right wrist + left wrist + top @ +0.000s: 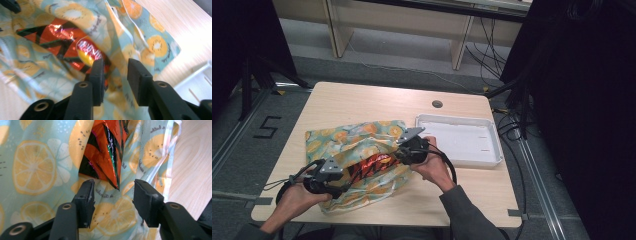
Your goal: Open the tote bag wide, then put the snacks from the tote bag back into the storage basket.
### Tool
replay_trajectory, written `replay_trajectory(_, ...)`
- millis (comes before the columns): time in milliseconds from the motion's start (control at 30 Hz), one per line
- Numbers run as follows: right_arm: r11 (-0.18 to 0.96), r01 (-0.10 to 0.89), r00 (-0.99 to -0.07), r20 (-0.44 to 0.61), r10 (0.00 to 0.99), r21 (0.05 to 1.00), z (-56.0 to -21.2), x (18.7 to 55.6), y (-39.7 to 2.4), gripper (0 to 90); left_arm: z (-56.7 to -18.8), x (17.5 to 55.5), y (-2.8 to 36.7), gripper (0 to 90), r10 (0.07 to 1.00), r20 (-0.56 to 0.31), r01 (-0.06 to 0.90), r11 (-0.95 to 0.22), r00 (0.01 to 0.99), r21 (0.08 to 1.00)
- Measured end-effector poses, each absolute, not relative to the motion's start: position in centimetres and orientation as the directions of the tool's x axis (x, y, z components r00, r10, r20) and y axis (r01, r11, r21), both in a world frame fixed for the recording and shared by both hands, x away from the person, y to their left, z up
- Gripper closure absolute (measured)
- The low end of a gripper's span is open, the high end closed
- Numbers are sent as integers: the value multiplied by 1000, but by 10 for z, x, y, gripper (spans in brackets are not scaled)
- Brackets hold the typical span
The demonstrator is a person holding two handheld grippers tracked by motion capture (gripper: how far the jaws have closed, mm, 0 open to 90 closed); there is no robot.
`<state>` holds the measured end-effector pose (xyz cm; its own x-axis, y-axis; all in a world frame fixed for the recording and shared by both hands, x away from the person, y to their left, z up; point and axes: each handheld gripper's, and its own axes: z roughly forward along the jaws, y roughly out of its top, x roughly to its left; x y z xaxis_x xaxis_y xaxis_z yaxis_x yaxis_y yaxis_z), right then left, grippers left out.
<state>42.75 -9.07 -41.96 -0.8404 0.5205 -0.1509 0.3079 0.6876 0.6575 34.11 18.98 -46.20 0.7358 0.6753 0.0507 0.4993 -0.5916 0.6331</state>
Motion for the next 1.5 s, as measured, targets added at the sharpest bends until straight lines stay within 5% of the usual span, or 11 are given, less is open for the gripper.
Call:
replay_trajectory(500,628,372,-818,-78,570,684,-433,397,-120,510,-462,338,183,371,719,37,531,-546,694,648)
replay_trajectory(1500,620,373,-811,-82,579,690,-440,378,-130,473,-473,353,175,322,787,8,593,-471,617,653)
